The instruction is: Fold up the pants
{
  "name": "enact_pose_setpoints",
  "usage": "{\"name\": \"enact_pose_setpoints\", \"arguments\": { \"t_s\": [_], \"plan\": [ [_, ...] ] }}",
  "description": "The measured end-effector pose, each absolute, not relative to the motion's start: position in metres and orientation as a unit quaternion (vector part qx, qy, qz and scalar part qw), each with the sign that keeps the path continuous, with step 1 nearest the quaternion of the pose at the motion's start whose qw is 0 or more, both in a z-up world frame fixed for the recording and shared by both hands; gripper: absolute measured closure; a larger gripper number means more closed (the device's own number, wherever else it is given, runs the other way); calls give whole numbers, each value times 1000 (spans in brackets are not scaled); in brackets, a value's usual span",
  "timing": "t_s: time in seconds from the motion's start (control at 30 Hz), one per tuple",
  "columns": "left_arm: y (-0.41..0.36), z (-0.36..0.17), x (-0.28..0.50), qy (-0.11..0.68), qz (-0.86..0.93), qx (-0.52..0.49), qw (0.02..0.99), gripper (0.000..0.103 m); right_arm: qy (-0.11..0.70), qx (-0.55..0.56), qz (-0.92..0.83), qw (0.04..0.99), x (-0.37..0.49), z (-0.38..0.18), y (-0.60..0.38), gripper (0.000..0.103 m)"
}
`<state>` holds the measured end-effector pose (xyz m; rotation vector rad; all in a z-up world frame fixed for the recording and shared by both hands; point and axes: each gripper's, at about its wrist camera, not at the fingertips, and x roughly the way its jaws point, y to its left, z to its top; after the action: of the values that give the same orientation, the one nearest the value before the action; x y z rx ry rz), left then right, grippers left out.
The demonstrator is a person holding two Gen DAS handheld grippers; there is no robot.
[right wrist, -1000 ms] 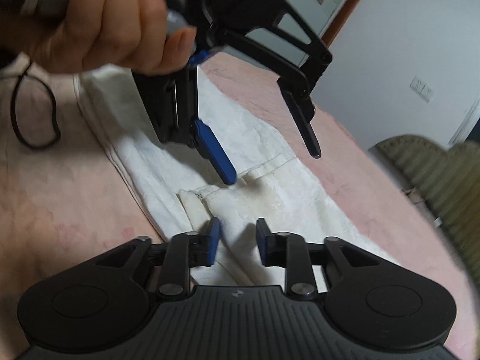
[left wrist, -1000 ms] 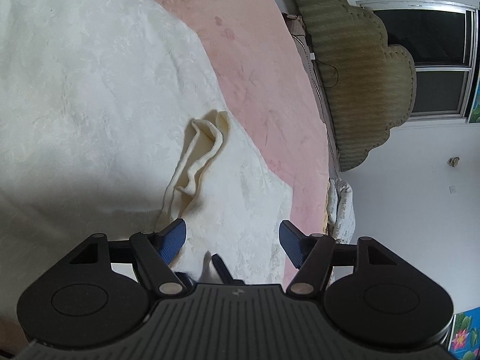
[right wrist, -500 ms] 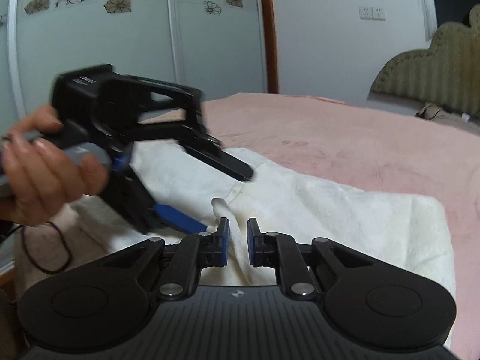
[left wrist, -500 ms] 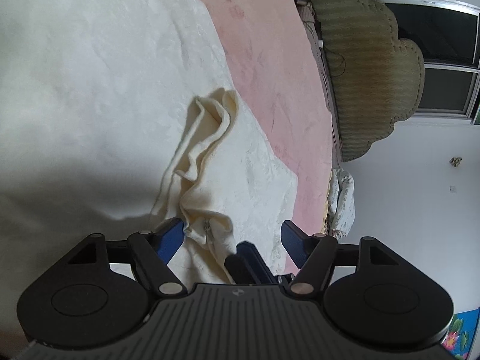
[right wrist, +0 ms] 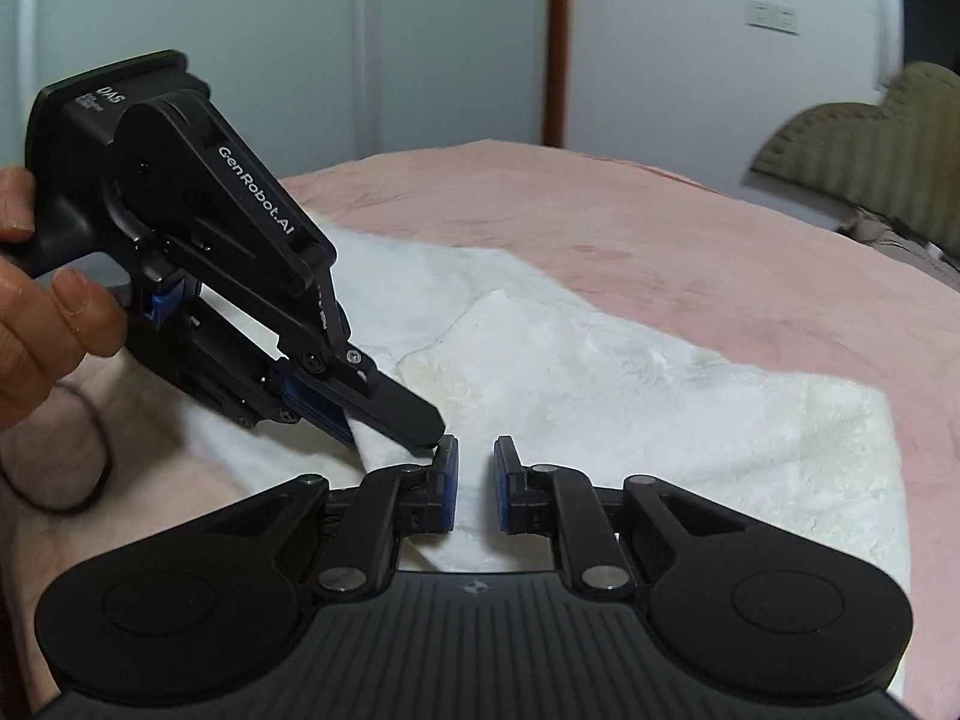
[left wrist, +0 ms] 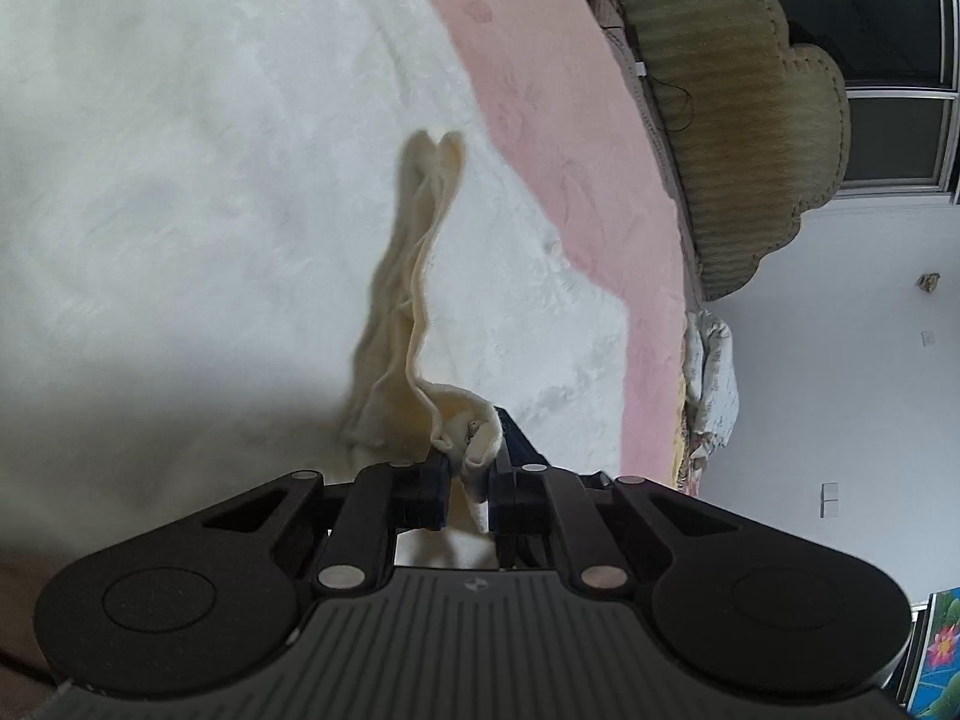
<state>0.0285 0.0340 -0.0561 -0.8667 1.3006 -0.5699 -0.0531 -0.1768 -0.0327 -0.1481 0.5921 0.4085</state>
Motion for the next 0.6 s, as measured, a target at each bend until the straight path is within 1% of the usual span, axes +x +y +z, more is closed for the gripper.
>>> {"name": "enact_pose_setpoints", "arguments": {
  "t_s": [0.1,0.13,0.17,0.23,0.3,0.33,0.4,0.47,0.5,0.53,0.6],
  "plan": [
    [34,-72,31,592,-251,-397,655,91,297,-46,175,937,-49,-36,-186,90],
    [36,-73,33,593,-254,-405,648,87,295,-39,170,940,-50,-34,-187,89],
    [36,-71,34,592,-260,-406,646,84,294,-39,169,940,-52,-32,-187,89],
    [39,-64,33,588,-262,-396,654,84,312,-73,184,929,-51,-36,-180,90],
    [44,-54,30,579,-264,-381,671,81,306,-100,179,930,-52,-34,-173,89],
    [50,-49,28,570,-266,-377,680,79,302,-92,178,932,-51,-32,-173,89],
    [69,-38,23,547,-254,-374,704,72,275,-62,186,941,-50,-26,-174,88],
    [92,-26,19,520,-225,-362,740,55,283,-38,199,937,-42,-27,-172,81],
    [105,-18,16,503,-206,-352,762,52,301,-50,206,930,-37,-32,-167,73],
    [118,-11,13,488,-188,-342,781,52,302,-68,203,929,-35,-37,-163,73],
    [142,2,5,464,-149,-323,811,52,297,-64,192,933,-33,-33,-160,72]
  ]
}}
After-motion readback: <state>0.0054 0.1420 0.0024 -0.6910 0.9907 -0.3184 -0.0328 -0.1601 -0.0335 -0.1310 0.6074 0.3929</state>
